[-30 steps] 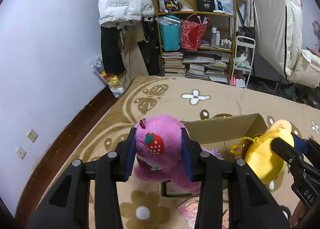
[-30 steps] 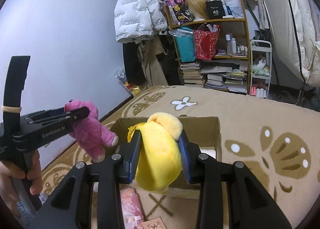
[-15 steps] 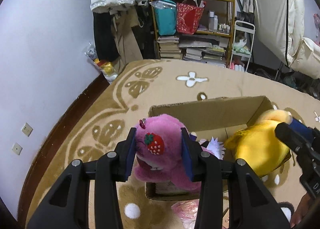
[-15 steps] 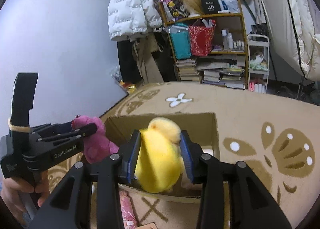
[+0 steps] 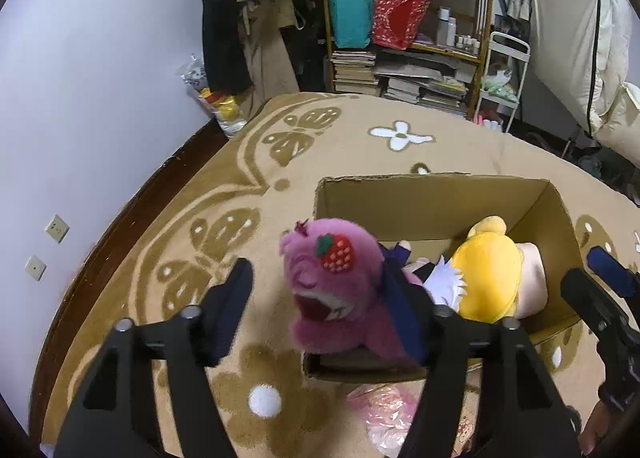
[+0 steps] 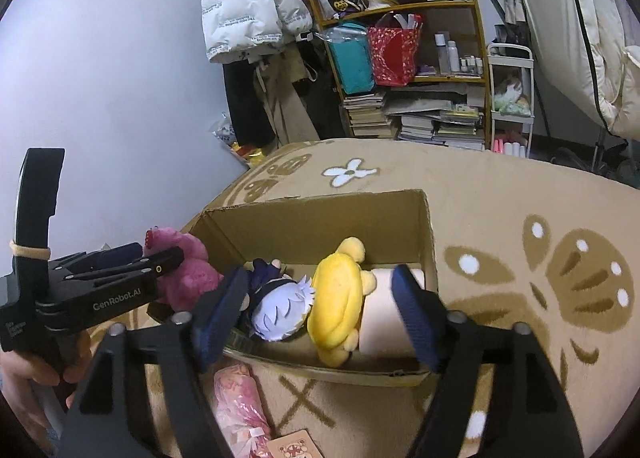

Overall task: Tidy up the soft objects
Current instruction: 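Open the left tool to drop the pink plush while the right tool releases the duck into the box, then grasp the pink wrapped roll with the left tool while the right tool grasps the white chick plush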

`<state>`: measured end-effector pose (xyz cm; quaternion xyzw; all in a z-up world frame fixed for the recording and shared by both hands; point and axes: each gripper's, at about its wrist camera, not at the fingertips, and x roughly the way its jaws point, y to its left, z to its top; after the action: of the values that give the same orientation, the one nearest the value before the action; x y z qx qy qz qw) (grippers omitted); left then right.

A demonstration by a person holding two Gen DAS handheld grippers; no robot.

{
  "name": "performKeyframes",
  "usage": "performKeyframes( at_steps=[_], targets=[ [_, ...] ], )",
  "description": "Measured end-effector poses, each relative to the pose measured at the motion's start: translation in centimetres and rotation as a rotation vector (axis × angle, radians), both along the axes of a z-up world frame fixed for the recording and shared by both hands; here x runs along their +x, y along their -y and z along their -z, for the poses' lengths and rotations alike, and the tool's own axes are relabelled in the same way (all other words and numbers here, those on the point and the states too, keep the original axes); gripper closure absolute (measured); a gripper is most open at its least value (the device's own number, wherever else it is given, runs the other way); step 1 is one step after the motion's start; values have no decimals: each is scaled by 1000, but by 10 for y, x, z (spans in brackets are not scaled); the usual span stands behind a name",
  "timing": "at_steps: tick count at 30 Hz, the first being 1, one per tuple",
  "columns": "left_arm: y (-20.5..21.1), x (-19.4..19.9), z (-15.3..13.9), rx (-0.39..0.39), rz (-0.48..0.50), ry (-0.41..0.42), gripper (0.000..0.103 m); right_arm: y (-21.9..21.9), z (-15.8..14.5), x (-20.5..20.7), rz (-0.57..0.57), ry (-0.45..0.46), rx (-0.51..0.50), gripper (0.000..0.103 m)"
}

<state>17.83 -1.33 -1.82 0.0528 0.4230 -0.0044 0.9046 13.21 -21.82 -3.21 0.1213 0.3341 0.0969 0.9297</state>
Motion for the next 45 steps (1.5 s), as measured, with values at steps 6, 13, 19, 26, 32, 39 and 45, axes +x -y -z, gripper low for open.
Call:
performKeyframes(
  at_steps=[6, 13, 19, 26, 32, 39, 45],
  targets=[
    [0, -5, -3, 3, 9, -29, 24, -3, -5, -7, 6, 10, -12, 0],
    [-8, -14, -17, -31, 7, -22, 11, -8, -14, -18, 0, 19, -32, 0],
    [-15, -30, -33, -54, 10, 13, 2, -10, -24, -29, 7, 23, -45, 0],
    [-28, -51, -45, -96, -1, 10, 0, -17, -45, -48, 5, 54, -68, 0],
    [-37, -72, -43, -115, -11, -6, 0, -22, -56, -63, 3, 65, -86, 0],
    [-38, -90, -34, -147, -10, -41, 0, -23, -56, -82, 24, 48, -84, 0],
    [-38, -95, -19, -147, -11, -83, 0, -24, -42, -94, 34, 12, -77, 0]
  ],
)
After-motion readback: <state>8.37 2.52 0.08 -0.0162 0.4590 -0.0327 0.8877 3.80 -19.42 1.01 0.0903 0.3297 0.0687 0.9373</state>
